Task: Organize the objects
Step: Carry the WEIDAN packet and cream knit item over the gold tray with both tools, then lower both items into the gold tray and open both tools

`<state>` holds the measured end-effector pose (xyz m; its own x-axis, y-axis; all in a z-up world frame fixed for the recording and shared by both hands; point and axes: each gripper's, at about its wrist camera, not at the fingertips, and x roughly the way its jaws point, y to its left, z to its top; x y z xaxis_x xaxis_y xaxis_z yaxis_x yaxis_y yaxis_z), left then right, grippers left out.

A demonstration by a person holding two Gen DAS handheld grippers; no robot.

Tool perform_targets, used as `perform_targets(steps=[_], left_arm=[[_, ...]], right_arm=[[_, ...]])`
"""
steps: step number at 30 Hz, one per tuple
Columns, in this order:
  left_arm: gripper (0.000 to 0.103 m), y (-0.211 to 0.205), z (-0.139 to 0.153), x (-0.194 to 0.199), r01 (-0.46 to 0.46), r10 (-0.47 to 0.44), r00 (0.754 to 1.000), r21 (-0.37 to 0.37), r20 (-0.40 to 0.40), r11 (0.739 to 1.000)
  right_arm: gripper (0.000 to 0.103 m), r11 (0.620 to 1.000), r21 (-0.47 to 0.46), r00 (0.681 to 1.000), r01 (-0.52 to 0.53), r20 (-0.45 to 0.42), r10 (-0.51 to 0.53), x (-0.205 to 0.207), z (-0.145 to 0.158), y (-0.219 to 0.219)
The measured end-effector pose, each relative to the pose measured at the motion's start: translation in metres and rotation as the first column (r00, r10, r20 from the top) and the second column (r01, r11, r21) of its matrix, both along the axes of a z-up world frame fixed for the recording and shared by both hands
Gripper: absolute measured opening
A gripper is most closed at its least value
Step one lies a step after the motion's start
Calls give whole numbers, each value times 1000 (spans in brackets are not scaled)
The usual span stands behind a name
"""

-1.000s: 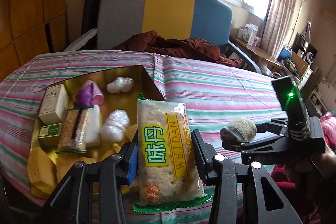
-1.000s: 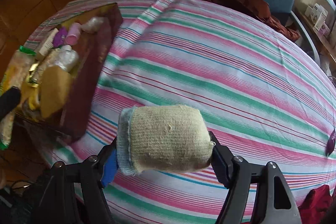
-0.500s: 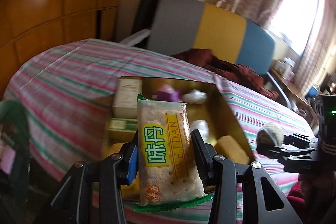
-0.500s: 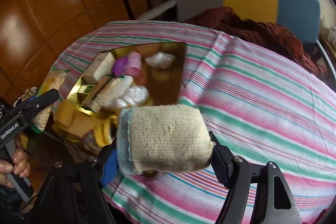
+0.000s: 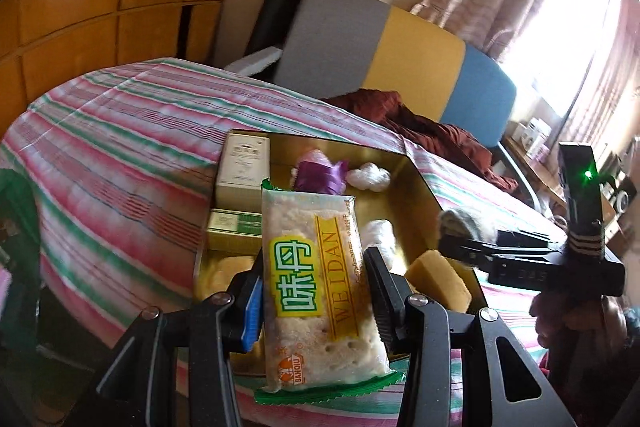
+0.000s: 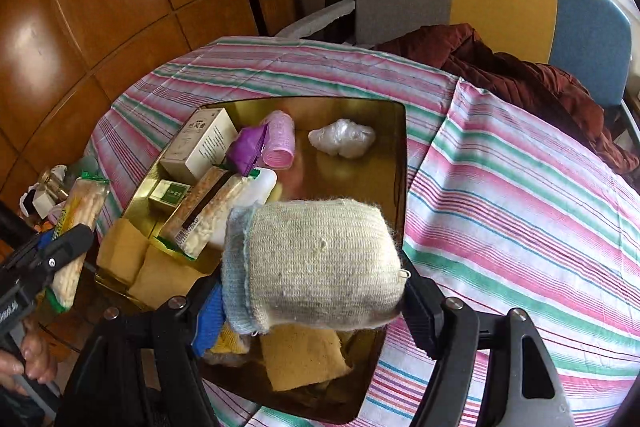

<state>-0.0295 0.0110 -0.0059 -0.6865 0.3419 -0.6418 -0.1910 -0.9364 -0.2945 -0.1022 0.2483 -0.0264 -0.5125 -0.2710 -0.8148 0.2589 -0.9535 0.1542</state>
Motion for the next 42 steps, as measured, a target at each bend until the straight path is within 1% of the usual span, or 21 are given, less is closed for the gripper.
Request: perform_targets(steps=[5,7,9,13,15,18,24,26,29,30,31,33,34,36,39,42], left_arm=[[45,18,5,-13,43,-43,999,-7,-17,999],[45,24,7,-23,53,-53,998,3,-15,999],[45,30,9,-31,68,-68,998,17,-16,998],[45,43,10,-47,91,-90,996,19,-11,996],[45,49,7,-54,102,-102,995,14,-3,995],[45,55,1,-64,123,-123,992,18,30,992],[45,66,-9,-88,122,-123,989,23,78,992],[45,74,-9,-99,148,-150,985,28,87,989],[45,90,-10,-112,174,-174,981,0,85,985],[45,97,-11,-116,204,-203,976,-8,84,979],[46,105,-13,-120,233,-230,969,-27,85,972],[58,114,-16,-125,239,-233,969,-71,84,968],[65,116,-18,-126,236,-229,970,-80,86,968],[65,113,-18,-126,212,-205,975,-80,86,974],[65,102,-17,-121,178,-174,981,-52,87,983],[65,91,-14,-108,146,-141,988,-72,68,987]], right_arm=[[75,1000,3,1000,22,-4,-22,-5,-3,4],[75,1000,4,1000,29,-9,-29,-9,-4,5],[75,1000,5,1000,22,-11,-22,-12,-5,5],[75,1000,19,1000,5,-8,-4,-15,-14,1],[75,1000,18,1000,-7,-1,7,-16,-19,0],[75,1000,10,1000,-23,0,23,-17,-25,-1],[75,999,-21,999,-34,4,34,-17,-30,3],[75,999,-22,999,-36,5,36,-18,-32,3],[75,999,-25,999,-41,3,42,-16,-31,2],[75,999,-26,999,-45,2,45,-15,-31,2],[75,998,-26,999,-48,1,48,-15,-32,2],[75,998,-23,999,-51,-3,51,-15,-32,1],[75,998,-23,999,-51,-4,51,-15,-32,1],[76,998,-21,999,-54,-6,54,-15,-32,1],[76,998,-6,998,-59,-13,59,-15,-33,-1],[78,998,11,998,-61,-18,61,-15,-33,-4]])
